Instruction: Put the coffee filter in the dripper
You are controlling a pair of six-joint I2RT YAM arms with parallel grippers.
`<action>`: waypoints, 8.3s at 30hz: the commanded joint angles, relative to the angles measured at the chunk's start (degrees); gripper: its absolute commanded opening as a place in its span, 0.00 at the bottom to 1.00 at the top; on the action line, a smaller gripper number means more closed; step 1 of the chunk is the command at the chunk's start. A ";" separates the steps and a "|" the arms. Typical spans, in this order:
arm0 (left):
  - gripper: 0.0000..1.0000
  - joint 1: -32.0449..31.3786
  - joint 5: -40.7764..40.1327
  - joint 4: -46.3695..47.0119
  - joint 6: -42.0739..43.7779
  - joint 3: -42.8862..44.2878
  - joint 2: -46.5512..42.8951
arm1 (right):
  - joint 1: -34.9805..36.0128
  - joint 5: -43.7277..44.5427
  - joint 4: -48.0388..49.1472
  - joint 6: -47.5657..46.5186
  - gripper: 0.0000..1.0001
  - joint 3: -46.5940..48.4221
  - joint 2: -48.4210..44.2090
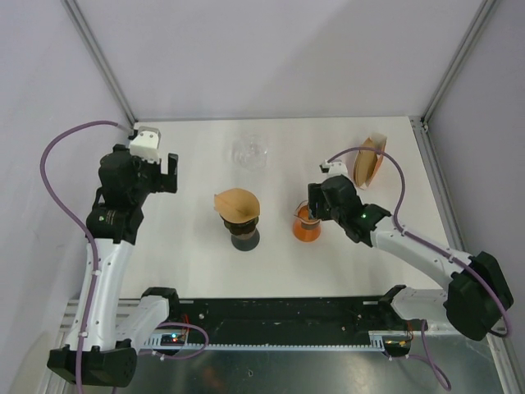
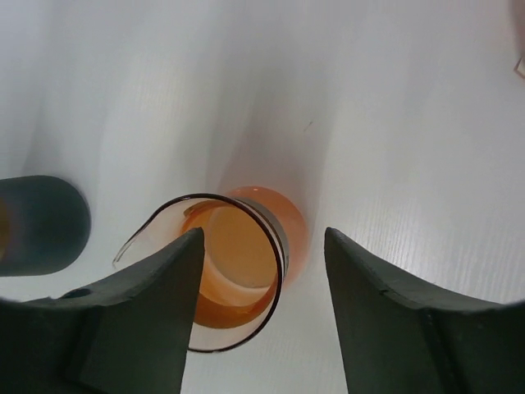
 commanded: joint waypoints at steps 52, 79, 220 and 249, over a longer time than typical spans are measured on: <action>1.00 10.46 10.63 2.28 3.81 -6.68 11.92 | -5.87 -1.37 0.28 0.99 0.05 81.47 72.11; 1.00 10.44 20.81 1.42 4.99 -5.63 7.93 | -15.30 -26.65 -25.38 -15.54 0.00 58.50 19.77; 0.95 4.67 26.39 0.40 4.70 -0.81 15.20 | -22.99 12.37 -0.69 -14.90 0.48 31.05 32.70; 0.95 4.71 26.69 0.41 5.36 -1.39 15.67 | -25.08 19.85 1.96 -15.86 0.55 42.29 42.03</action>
